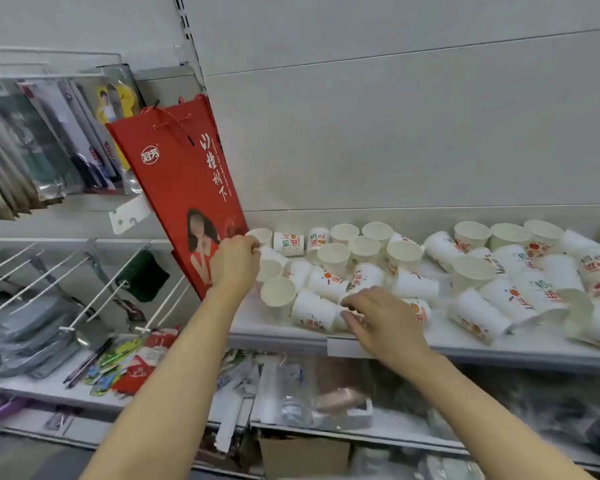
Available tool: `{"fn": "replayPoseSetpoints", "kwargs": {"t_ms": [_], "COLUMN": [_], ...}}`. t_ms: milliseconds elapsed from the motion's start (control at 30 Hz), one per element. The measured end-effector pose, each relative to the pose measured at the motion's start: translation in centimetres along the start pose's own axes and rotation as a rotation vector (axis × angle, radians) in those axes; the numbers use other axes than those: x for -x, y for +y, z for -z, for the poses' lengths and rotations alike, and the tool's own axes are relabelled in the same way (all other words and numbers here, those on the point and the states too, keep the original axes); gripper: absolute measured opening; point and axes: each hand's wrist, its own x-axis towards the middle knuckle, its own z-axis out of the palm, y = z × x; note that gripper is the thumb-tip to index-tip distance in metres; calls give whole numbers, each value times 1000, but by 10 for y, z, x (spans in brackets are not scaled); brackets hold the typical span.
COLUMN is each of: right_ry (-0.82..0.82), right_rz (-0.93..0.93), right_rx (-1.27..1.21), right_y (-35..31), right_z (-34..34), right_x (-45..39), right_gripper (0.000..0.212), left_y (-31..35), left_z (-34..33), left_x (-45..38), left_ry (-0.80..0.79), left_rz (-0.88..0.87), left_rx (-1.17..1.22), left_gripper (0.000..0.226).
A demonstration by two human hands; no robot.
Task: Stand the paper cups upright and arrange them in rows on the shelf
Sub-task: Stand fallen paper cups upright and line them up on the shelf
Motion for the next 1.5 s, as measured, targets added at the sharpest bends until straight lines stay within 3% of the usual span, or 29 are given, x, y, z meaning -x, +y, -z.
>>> {"fn": "replayPoseSetpoints", "kwargs": {"t_ms": [200, 367, 467, 600, 733, 867, 1200, 1300, 1400, 1433, 1500], "right_ry": [28, -38, -246, -556, -710, -622, -341, -291, -288, -287, -287], "right_rz": [-40, -179, -198, -91, -28, 7, -132, -189, -221, -217, -193], "right_rx": [53, 42, 64, 114, 119, 143, -60, -89, -92, -78, -41], "right_y": [4, 17, 33, 55, 60, 59, 67, 67, 66, 65, 61], "right_z": [-42, -80, -103, -139, -174, -190, -163, -160, -158, -158, -161], "right_x": [-75, -138, -173, -216, -236, -233, -230, -224, -219, -218, -217], "right_gripper": [8, 13, 24, 49, 61, 61, 24, 18, 13, 13, 12], "left_y": [-18, -21, -25, -35, -43, -44, -40, -42, -44, -44, -44], "left_z": [-29, -53, -60, -59, -58, -60, -59, -59, -56, -54, -54], "left_x": [-67, -100, -110, -115, -111, -108, -115, -107, -91, -86, -81], "left_ry": [-320, -387, -410, -406, -387, -381, -367, -273, -51, -28, -125], "left_rz": [-113, -272, -279, -217, -189, -207, -209, -155, -61, -19, 77], "left_rx": [-334, -472, -465, -406, -395, -378, -229, -73, 116, 138, 106], "left_gripper": [22, 25, 24, 27, 27, 29, 29, 24, 12, 9, 15]}}
